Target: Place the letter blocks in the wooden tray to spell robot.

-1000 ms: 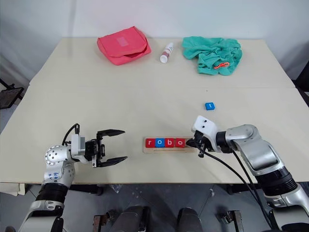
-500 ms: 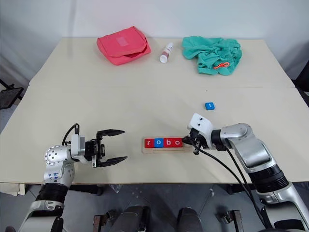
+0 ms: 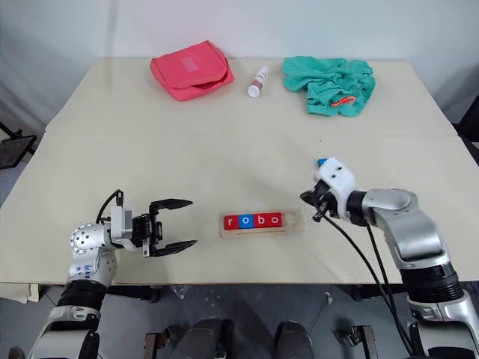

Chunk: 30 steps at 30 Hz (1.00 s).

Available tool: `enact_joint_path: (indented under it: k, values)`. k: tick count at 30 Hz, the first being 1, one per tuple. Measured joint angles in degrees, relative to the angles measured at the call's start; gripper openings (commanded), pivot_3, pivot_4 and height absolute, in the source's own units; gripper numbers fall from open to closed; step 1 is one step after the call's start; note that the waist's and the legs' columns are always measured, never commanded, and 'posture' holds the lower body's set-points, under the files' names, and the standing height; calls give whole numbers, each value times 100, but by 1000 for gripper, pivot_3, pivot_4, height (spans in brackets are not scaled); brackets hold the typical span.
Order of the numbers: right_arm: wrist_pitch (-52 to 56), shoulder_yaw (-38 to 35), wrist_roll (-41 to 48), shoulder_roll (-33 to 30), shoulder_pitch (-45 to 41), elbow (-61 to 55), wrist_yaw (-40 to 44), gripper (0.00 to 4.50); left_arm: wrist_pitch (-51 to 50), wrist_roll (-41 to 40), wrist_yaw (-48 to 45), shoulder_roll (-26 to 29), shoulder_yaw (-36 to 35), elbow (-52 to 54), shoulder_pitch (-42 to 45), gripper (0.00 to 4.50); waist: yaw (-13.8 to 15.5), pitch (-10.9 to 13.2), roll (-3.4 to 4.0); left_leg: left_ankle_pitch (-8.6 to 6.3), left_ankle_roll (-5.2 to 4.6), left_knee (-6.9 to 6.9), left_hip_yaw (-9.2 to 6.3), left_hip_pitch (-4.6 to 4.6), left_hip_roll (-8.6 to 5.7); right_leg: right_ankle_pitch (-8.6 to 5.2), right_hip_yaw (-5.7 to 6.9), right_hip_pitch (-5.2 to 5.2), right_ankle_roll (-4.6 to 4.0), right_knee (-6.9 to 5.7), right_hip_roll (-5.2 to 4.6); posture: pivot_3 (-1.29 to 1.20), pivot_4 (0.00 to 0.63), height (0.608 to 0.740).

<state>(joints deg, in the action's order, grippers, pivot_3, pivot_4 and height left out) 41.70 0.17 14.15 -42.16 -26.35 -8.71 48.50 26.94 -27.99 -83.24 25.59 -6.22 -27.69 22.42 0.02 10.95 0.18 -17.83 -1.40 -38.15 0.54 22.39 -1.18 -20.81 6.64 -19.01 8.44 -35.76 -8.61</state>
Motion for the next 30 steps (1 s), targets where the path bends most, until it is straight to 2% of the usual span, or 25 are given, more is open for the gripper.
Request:
enact_joint_path:
  k: [5,11,12,17,21,30]
  values:
    - [51,-996,193,332,701,-11,-715,2198,63,7,-98,3,-13,-283,223,4500,36,0,0,0,-1,0,6,0,-4,0,-1,0,0,-1,-3,0,150,740]
    - [104,-1515,341,452,1001,-73,-1198,4333,95,9,-249,-8,-7,-505,407,4500,2,0,0,1,-1,2,6,-1,-1,0,-1,-1,0,-2,-1,0,150,740]
    - [115,-1561,379,476,1019,-77,-1255,4471,100,8,-262,-8,-8,-511,420,4500,0,0,0,1,-1,2,7,-1,-1,0,-1,-1,0,-2,-1,0,150,740]
    - [203,-1655,509,498,1008,-168,-1444,4471,101,6,-268,-5,-11,-588,424,4500,-5,0,0,1,-1,2,6,-2,0,0,-2,-1,0,-2,0,0,150,740]
    - [179,-1572,529,653,401,191,-1584,4471,89,-7,-268,26,-33,-578,406,4500,-23,0,1,1,-1,1,11,-3,1,0,-4,-1,0,-2,0,0,150,740]
    - [-556,-796,132,938,-1125,2484,-1593,4471,-67,-33,-231,124,-128,-43,-26,4500,-30,0,1,1,-2,4,7,-1,-2,0,-5,-10,0,-10,-3,0,150,740]
